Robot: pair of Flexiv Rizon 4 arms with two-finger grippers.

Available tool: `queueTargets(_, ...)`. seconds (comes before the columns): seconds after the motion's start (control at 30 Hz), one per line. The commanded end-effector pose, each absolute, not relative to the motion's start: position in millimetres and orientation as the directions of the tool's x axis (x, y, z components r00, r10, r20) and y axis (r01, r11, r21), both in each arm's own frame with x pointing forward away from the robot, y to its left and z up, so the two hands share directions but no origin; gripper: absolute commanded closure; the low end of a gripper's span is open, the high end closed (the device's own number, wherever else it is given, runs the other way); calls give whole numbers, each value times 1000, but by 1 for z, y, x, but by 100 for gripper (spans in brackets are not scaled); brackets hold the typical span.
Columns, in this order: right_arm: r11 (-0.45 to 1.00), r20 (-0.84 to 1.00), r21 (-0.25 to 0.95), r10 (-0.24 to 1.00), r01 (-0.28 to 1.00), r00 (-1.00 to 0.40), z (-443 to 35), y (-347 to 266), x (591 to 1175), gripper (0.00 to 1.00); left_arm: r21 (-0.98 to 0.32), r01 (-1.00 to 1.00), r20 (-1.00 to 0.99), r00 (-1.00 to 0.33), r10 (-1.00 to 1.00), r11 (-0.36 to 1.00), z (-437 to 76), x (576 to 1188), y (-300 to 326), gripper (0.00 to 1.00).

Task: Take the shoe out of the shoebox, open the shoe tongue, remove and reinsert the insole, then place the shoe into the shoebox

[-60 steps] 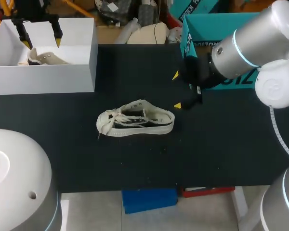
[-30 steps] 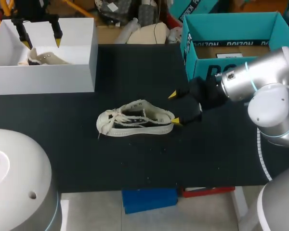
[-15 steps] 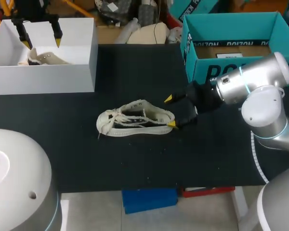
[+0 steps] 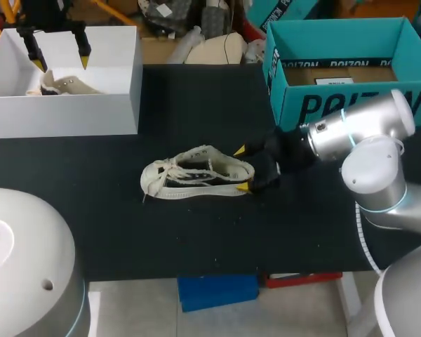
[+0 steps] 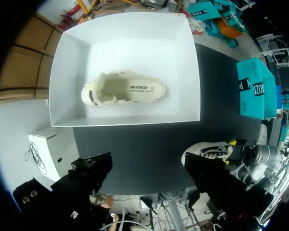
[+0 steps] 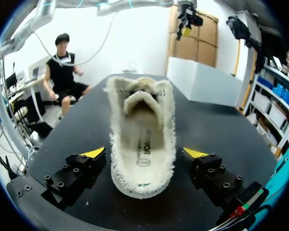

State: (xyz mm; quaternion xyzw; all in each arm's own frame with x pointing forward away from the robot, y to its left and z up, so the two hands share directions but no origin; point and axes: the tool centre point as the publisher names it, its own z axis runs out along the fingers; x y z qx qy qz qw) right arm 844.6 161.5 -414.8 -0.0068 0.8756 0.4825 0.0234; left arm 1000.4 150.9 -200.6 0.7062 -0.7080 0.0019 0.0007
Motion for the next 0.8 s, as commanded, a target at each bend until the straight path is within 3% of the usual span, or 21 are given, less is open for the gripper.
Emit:
queueTargets(0.03, 525, -44, 850, 13, -30, -999, -422, 166, 846, 0, 0, -1000, 2, -1, -1000, 1, -200, 1000, 150, 0)
queueTargets(0.57, 509, -19, 861, 20, -6, -1000, -435, 171, 845, 0, 0, -1000, 2, -1, -1000, 1, -200, 1000, 150, 0)
queueTargets(0.6, 508, -19, 861, 14, -9, -1000, -434, 172, 845, 31, 0, -1000, 2, -1, -1000, 1, -200, 1000, 150, 0)
queueTargets(0.63, 506, -13, 862, 11, -6, -1000, -434, 173, 845, 72, 0, -1000, 2, -1, -1000, 1, -200, 1000, 150, 0)
queueTargets(0.67, 506, -13, 862, 11, -6, -1000, -434, 173, 845, 100, 0, -1000, 2, -1, -1000, 1, -200, 1000, 150, 0)
queueTargets(0.8, 506, -13, 862, 11, -6, -1000, -434, 173, 845, 100, 0, -1000, 2, -1, -1000, 1, -200, 1000, 150, 0)
